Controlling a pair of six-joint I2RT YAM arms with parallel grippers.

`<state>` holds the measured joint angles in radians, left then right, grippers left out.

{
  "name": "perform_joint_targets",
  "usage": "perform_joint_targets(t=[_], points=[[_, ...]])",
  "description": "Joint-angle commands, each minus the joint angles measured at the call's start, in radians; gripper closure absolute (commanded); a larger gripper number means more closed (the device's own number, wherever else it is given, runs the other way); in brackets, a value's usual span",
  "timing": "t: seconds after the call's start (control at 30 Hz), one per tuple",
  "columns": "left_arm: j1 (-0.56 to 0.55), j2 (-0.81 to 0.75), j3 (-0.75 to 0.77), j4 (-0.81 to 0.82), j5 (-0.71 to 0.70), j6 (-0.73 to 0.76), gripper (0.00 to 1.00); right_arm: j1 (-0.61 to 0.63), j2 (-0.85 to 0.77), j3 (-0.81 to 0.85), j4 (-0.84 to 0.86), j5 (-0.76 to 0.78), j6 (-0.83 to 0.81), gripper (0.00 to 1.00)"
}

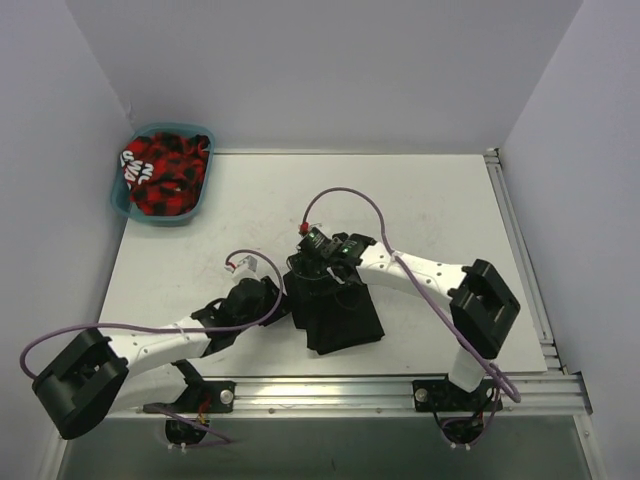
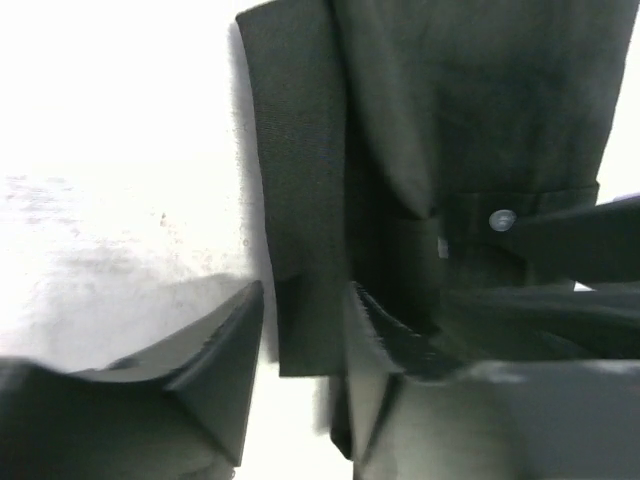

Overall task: Fold and stack the long sleeve shirts
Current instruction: Fold the shirt

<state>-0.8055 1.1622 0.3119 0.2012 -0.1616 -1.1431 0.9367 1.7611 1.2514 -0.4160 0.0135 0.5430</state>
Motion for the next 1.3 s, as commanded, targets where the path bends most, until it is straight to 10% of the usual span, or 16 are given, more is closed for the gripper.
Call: perform_joint_targets(t=[0.0,0.27,0.77,1.27], points=[[-0.004,-0.09,0.042,-0.116,-0.052,0.016,0.52,-0.013,-0.141,0.036,-0.053,-0.039,-0.011,0.3],[-0.018,-0.201,0.18,-0.261,-0.026,0.062,0.37,-0.122,-0.38,-0.153,-0.001,-0.179,0.026,0.41],[-0.127,0.128,0.19,-0.007,0.028,-0.015,0.67,-0.346,-0.447,-0.524,0.239,-0.55,0.022,0.54],[-0.146,0.107,0.121,0.005,0.028,-0.061,0.64,-0.523,-0.411,-0.535,0.231,-0.6,-0.035,0.62]])
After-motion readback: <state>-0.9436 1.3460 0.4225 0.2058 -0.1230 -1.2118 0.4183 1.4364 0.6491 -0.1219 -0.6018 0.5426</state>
